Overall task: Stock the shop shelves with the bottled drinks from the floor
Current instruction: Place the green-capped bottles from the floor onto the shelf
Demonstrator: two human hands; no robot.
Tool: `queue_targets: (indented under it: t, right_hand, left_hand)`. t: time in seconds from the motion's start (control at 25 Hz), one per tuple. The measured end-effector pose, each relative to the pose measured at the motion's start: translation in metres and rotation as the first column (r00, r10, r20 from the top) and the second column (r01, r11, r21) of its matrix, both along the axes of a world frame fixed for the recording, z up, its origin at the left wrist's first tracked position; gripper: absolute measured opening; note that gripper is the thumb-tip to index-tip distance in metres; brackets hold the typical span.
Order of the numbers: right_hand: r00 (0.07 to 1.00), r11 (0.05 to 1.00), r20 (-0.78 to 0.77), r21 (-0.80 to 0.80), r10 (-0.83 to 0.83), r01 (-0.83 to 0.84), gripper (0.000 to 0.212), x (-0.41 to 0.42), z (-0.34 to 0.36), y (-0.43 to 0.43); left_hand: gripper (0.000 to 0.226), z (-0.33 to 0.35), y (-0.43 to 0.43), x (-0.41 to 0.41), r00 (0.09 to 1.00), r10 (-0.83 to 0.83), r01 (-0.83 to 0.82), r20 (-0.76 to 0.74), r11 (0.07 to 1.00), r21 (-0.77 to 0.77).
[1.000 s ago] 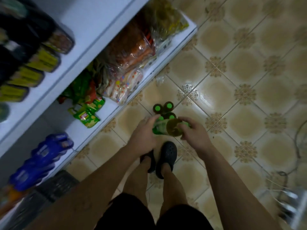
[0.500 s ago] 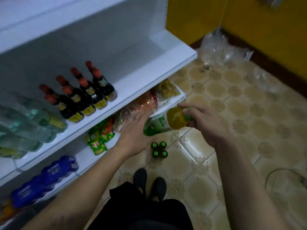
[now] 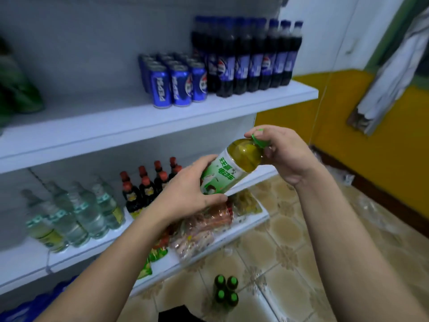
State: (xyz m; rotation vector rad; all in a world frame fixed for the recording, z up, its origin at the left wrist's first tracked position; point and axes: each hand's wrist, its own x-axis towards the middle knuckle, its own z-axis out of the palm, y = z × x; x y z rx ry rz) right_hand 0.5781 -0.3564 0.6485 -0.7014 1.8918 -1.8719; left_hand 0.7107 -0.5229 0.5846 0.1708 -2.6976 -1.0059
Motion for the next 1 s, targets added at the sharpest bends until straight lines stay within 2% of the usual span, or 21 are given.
queue_targets:
  t: [0.2,0.44,0.52,0.6,0.64,0.72,0.76,0.84,0.88,1.0]
  right_hand:
    - [0.976,0.976,-0.077,-0.061,0.204,-0.209,0.018,0.011,0.052,-0.055]
    - [0.908,0.903,-0.155,-0.131,0.388,-0.409,0.011,0.035,0.098,-0.136]
    - [0.899,0.893,-0.169,-0.138,0.405,-0.428,0.011,0.042,0.103,-0.167]
    - [0.899,0.902,-0.198,-0.110,0.391,-0.417,0.017,0.050,0.103,-0.203]
    - [0.895,0.908,-0.215,-0.075,0.390,-0.413,0.029,0.055,0.102,-0.224]
    - [0.877,0.906,-0.233,0.064,0.421,-0.418,0.055,0.066,0.095,-0.264]
    - [0.855,0.889,-0.244,0.157,0.457,-0.430,0.058,0.073,0.091,-0.284]
    - [0.804,0.836,-0.252,0.285,0.538,-0.470,0.048,0.087,0.083,-0.324]
    - [0.788,0.820,-0.253,0.296,0.561,-0.489,0.042,0.093,0.079,-0.344]
    - [0.803,0.835,-0.237,0.221,0.547,-0.504,0.035,0.104,0.074,-0.397]
  left_hand:
    - [0.067,0.047,-0.026,0.029,0.964,0.202,-0.190,-0.172,0.978,0.084]
    - [0.065,0.075,-0.079,0.056,0.836,0.416,-0.388,-0.356,0.909,0.151]
    - [0.062,0.077,-0.102,0.064,0.790,0.477,-0.442,-0.384,0.879,0.182]
    - [0.058,0.077,-0.129,0.073,0.734,0.548,-0.496,-0.400,0.836,0.235]
    - [0.056,0.078,-0.146,0.078,0.702,0.587,-0.523,-0.403,0.809,0.267]
    - [0.054,0.080,-0.179,0.087,0.648,0.651,-0.562,-0.395,0.759,0.328]
    - [0.054,0.081,-0.196,0.090,0.625,0.674,-0.575,-0.393,0.738,0.352]
    - [0.054,0.083,-0.229,0.095,0.595,0.701,-0.590,-0.392,0.713,0.379]
    - [0.054,0.083,-0.245,0.095,0.586,0.708,-0.595,-0.393,0.706,0.385]
    - [0.058,0.079,-0.286,0.096,0.556,0.727,-0.599,-0.404,0.687,0.411]
